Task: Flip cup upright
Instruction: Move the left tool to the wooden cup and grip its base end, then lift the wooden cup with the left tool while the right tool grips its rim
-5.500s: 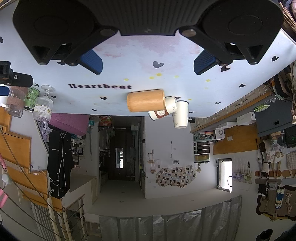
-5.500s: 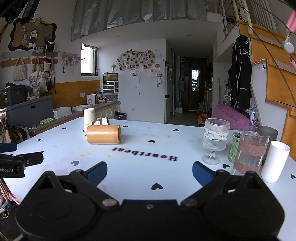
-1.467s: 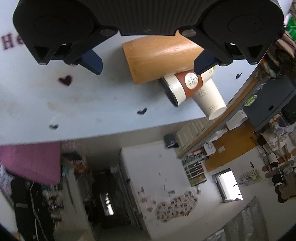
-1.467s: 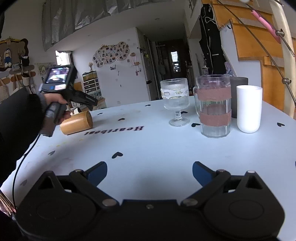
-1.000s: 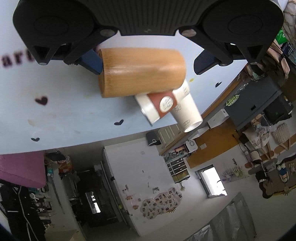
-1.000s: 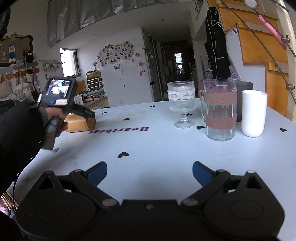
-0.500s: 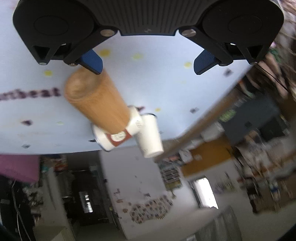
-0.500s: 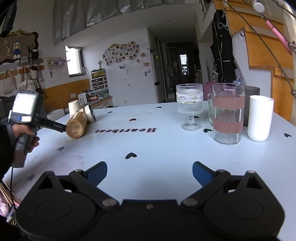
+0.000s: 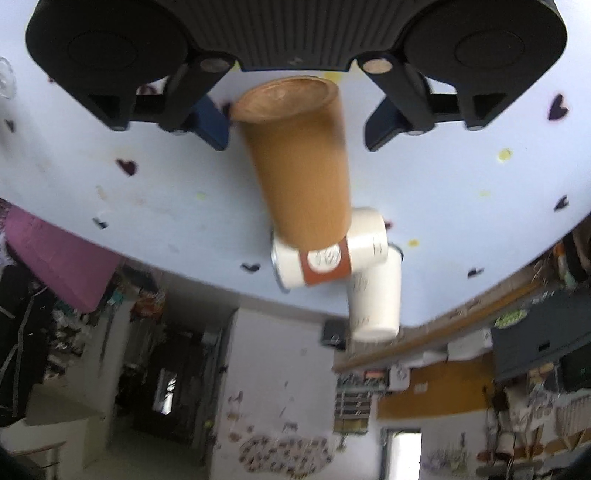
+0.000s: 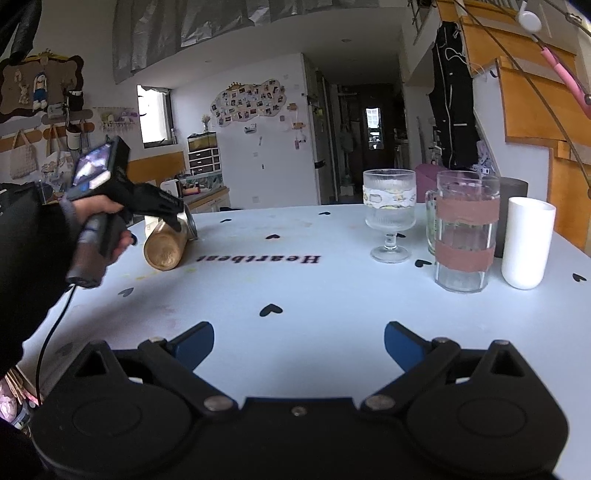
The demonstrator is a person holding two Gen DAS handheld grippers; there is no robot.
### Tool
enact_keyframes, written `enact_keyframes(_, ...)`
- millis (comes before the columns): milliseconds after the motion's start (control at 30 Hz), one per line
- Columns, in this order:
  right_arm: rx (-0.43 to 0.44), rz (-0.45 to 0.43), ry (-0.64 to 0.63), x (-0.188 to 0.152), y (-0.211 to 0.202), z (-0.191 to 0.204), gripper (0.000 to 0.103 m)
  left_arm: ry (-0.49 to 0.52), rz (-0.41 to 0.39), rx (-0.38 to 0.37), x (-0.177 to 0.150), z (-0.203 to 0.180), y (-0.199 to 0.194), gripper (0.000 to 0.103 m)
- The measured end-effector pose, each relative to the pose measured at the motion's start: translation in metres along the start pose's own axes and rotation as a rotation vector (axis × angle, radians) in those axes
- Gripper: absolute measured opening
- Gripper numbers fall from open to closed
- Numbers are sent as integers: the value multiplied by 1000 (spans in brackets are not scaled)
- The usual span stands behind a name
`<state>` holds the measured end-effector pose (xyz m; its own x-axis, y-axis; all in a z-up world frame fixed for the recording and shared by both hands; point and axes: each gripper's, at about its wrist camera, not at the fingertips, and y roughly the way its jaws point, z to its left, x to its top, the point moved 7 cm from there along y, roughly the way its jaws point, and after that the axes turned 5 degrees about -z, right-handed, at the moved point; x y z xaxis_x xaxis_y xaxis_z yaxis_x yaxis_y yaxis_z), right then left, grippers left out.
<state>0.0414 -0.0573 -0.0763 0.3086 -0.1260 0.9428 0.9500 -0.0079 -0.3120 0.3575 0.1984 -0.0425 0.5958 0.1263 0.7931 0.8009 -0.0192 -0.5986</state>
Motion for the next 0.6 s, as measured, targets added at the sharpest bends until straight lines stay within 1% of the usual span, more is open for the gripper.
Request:
enact_keyframes(67, -1, -1, 3, 0, -1, -2, 100, -51, 28, -48, -4, 2, 5, 70)
enact_keyframes(267, 1, -2, 8, 0, -1, -3, 100, -36, 30, -63, -10, 11, -5, 69)
enact_keyframes(467, 6, -5, 2, 1, 0, 1, 100, 19, 33, -103, -21, 15, -23, 69)
enact_keyframes(600, 0, -8, 14, 2, -1, -2, 100, 80, 33, -165, -40, 12, -49, 69)
